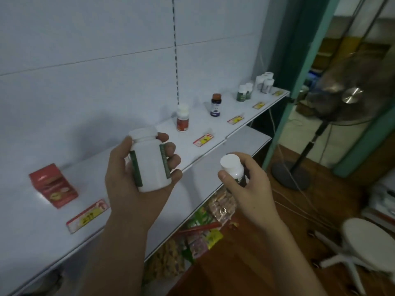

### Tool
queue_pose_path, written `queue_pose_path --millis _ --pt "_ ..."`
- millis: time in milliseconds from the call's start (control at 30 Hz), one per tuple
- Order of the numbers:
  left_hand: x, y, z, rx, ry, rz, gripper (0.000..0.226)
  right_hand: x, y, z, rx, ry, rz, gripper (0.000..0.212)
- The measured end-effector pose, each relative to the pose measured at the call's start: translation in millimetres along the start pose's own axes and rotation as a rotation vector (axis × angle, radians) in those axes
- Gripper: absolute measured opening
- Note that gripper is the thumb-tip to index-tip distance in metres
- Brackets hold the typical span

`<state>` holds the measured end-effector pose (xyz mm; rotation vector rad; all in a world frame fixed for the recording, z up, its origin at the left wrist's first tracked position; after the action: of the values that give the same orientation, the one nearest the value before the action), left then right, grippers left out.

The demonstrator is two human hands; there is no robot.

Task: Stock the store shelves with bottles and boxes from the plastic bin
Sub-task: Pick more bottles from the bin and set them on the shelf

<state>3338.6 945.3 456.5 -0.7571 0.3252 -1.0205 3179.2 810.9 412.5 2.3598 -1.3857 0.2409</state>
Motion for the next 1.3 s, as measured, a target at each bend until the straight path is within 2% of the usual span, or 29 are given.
queue_pose_path --millis 133,300,700,933,1100,1200,1300 --pt "51.9 -32.0 -41.9 -0.02 0.062 -0.054 0.044 29.5 54.9 47.7 -0.024 -0.074 0.093 0.033" --pt "128.6 -70.6 -98.1 -0.058 0.143 -0.16 0.047 82.7 107.9 86.2 -0.095 -0.081 0.162 0.033" --pt "350.3 -130.9 -157.3 -0.123 0.18 -0.272 0.045 290.5 168.9 156.0 -0.173 -0.046 0.192 0.033" --pt "436.7 -125.2 -183.1 -0.069 0.167 -0.193 0.044 384.9 178.8 216.9 -0.155 -0.058 0.135 0.042" --pt "496.9 -126.2 -201.7 -0.077 0.09 -0.125 0.046 458.9 201.0 255.1 -0.153 -0.016 0.11 0.038" --pt "530.5 -132.5 -220.7 -0.07 0.033 -0.041 0.045 516.2 209.0 274.0 -0.184 0.027 0.007 0.036" --pt "561.0 -140.1 -242.0 -0.078 -0.01 0.066 0.046 575.0 207.7 286.9 -0.267 0.077 -0.183 0.036"
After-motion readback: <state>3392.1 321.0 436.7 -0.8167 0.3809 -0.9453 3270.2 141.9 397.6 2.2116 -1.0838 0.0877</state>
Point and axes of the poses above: each hand's wrist, its own x-axis towards the middle knuckle, its own y-axis out of the back of the hand, z = x × y, the point moved 10 cm from there along x, towards the middle knuckle, and after that the axes turned 1 degree about x, right-handed, at the moved point
